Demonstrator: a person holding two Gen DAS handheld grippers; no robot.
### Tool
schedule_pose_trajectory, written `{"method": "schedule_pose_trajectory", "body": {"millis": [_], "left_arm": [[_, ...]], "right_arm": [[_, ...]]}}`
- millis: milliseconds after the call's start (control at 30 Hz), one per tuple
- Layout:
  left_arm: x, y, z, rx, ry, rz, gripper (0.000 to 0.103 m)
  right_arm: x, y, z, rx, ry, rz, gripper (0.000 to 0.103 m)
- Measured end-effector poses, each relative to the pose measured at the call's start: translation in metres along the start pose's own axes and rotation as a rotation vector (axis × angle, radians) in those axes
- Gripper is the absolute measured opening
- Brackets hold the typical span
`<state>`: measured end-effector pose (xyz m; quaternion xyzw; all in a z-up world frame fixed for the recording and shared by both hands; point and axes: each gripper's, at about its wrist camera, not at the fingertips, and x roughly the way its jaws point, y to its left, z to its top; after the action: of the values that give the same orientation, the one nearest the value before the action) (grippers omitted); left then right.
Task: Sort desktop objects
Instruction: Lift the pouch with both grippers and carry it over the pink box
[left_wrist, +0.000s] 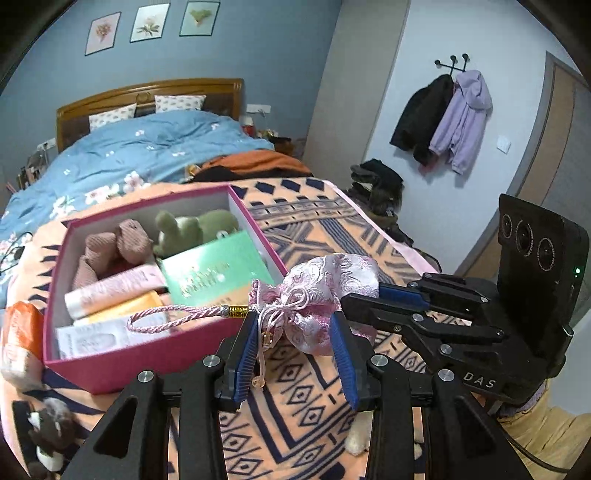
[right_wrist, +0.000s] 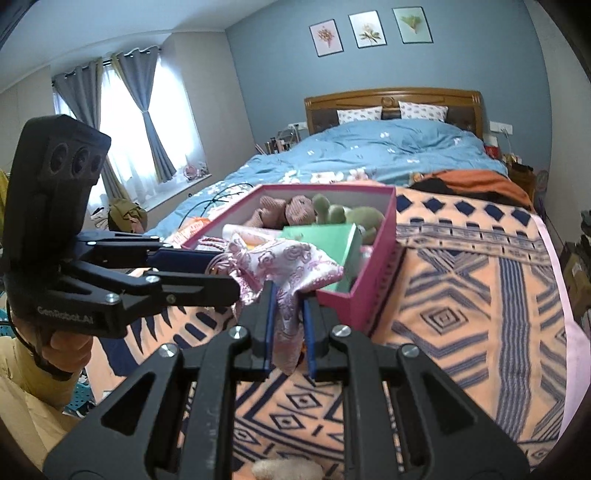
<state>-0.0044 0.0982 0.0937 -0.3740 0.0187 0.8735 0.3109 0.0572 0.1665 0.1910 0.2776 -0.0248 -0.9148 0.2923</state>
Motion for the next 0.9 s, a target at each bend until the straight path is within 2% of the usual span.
{"method": "schedule_pose_trajectory", "body": {"millis": [333, 900], "left_arm": [[-0.009, 0.021, 0.026, -0.01, -0.05, 0.022, 0.038], [0.005, 0.042, 0.052, -0.031, -0.069, 0.045, 0.038]], "right_arm": [[0.008, 0.01, 0.032, -0.049, -0.041, 0.024, 0.017], [0.029, 0.004, 0.066, -0.07, -0.05, 0.033, 0.017]]}}
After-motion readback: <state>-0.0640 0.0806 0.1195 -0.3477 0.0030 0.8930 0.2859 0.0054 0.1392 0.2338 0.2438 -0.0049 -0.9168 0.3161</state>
